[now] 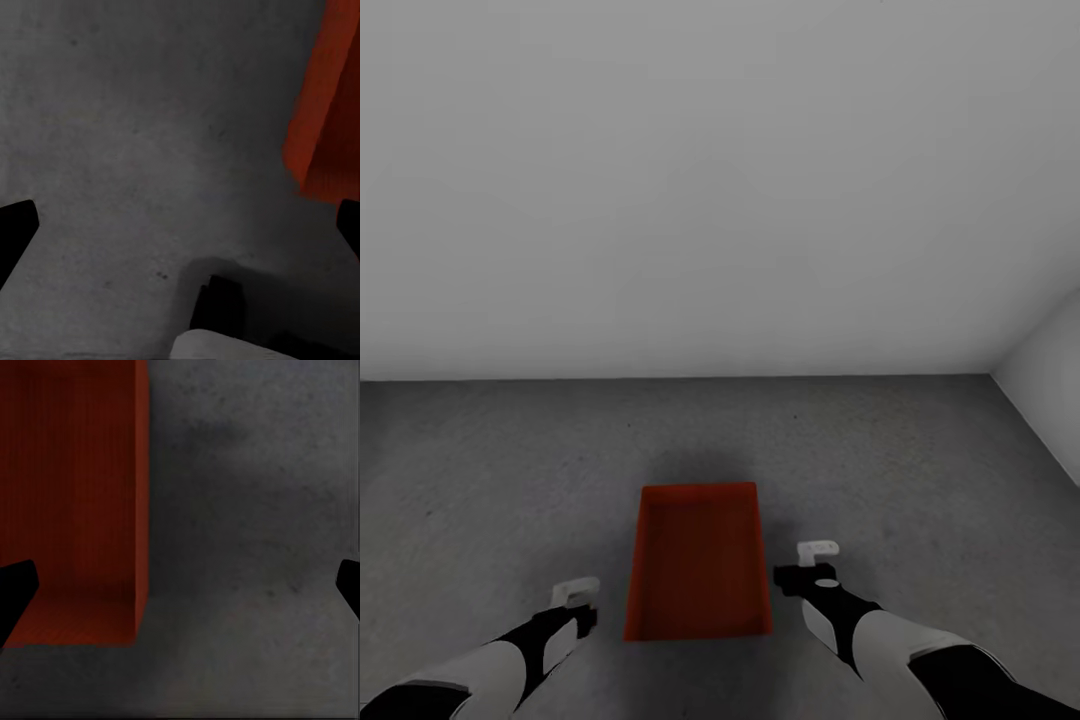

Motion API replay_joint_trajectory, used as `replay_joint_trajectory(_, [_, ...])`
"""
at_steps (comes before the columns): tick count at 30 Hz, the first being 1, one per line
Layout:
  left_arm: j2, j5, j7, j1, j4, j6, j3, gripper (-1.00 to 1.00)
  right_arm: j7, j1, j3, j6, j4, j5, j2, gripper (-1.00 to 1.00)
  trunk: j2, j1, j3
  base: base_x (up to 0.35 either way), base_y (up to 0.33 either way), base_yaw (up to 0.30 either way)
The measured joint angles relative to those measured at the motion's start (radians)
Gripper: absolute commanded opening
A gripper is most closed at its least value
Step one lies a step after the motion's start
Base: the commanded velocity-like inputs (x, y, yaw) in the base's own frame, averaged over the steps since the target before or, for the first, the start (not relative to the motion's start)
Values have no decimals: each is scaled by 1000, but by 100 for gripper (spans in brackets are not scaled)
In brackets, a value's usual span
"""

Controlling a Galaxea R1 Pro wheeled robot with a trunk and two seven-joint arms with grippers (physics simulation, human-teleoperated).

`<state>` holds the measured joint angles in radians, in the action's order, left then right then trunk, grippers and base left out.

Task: Move the two storage containers from the living room to the garage. In the garage, place one container on the floor and stack the other container on top of it (either order is fine).

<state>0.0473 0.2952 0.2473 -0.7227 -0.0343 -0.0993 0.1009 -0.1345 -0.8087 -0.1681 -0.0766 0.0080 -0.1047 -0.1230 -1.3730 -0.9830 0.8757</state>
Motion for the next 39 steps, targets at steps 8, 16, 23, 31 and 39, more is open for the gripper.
replay_joint_trajectory(8, [46,101,-5,9,33,-10,1,100,-1,1,-1,8,16,1,2,100,56,31,-25,0,0,0])
replay_joint_trajectory(16, [51,108,-6,10,34,-2,1,100,-2,2,-1,13,17,2,5,100,112,61,-50,0,0,0])
replay_joint_trajectory(23, [49,109,-5,10,34,1,1,100,0,2,-1,10,16,2,4,100,161,88,-72,0,0,0])
replay_joint_trajectory(31, [49,109,-6,10,35,3,1,100,1,2,-3,9,16,4,1,100,217,119,-97,0,0,0])
replay_joint_trajectory(39, [47,109,-6,10,34,15,1,100,2,2,-3,7,16,7,0,100,273,150,-122,0,0,0])
